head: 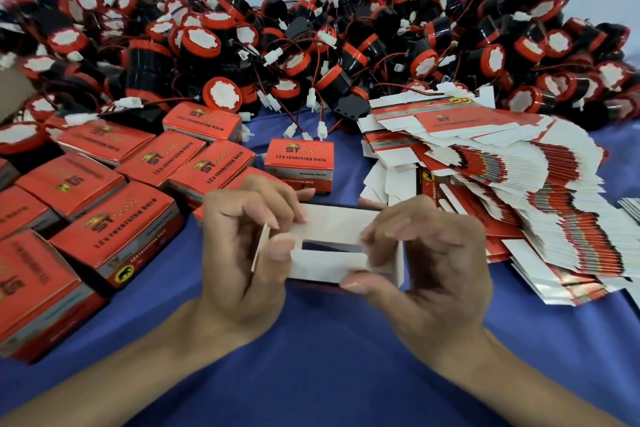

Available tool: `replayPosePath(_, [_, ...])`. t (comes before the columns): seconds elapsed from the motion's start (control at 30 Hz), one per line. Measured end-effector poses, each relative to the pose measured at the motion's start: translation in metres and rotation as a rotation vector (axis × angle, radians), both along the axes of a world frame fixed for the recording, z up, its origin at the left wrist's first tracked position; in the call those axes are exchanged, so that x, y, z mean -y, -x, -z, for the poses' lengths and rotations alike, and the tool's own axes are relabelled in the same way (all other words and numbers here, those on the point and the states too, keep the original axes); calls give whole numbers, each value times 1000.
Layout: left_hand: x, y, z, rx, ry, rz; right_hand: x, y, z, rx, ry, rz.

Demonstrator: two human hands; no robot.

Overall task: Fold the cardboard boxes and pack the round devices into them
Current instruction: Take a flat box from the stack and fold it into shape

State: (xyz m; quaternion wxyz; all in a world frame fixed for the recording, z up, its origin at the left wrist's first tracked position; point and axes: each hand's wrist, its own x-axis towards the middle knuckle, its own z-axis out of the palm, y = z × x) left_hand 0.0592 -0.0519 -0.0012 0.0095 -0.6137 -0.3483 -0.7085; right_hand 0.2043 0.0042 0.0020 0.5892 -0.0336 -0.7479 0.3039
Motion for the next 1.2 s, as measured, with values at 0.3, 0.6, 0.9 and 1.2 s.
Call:
replayPosePath(0.3, [1, 0, 7, -151, 259, 35, -5, -1, 1, 40, -20, 20])
replayPosePath(0.6, [9, 3, 2, 156, 347, 224, -4, -2, 11, 194, 5, -65])
replayPosePath(0.9, [9, 1, -2, 166, 447, 131, 2, 1, 14, 278, 230, -157])
replayPosePath(1.2, [4, 4, 0, 217, 431, 182, 3, -4, 5, 341, 262, -323])
